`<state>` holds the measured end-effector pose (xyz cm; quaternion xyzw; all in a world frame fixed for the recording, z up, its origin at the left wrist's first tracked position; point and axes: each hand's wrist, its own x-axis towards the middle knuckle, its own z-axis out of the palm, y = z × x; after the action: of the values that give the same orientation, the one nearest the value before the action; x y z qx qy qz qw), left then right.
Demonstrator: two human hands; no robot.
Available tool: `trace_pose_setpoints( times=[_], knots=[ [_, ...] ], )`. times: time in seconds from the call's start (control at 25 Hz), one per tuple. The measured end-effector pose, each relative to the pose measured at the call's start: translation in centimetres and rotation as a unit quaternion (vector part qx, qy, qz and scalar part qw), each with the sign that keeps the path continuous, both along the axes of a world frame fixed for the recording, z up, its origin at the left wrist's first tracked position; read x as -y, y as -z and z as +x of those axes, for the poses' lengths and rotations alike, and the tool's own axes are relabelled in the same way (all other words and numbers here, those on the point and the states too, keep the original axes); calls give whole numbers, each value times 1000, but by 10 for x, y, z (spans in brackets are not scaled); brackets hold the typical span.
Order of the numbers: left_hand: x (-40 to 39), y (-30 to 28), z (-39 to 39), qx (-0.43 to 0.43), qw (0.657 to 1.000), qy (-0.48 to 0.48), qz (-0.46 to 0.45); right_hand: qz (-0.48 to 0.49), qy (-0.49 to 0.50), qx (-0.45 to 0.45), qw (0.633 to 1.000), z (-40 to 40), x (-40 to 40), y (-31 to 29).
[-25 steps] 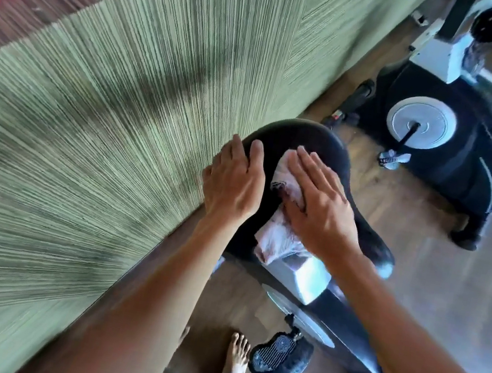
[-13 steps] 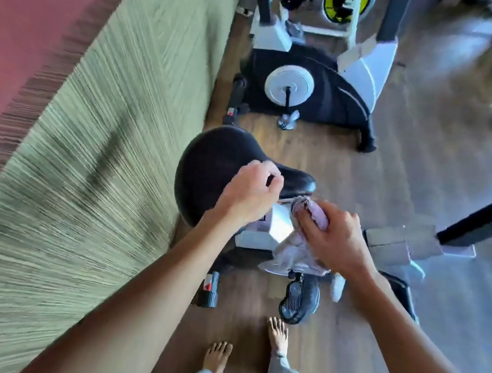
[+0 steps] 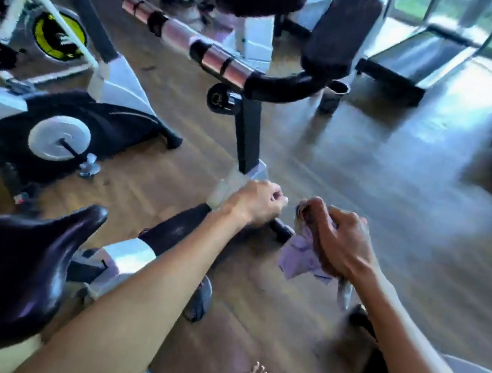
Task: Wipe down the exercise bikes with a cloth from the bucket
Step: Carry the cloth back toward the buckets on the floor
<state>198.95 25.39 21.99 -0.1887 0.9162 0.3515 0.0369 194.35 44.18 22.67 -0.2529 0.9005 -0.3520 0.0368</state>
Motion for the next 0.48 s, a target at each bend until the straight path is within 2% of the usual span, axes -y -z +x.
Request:
trace_pose_setpoints(
  times=[0.24,0.48],
  knots=[
    [-115,-25,-142,-24,990,137,-35,6,165,-36,986,-98,-113,-15],
    [-176,-44,-247,-30,977,200,-74,-15,242,-44,969,-189,-173,-32]
  ],
)
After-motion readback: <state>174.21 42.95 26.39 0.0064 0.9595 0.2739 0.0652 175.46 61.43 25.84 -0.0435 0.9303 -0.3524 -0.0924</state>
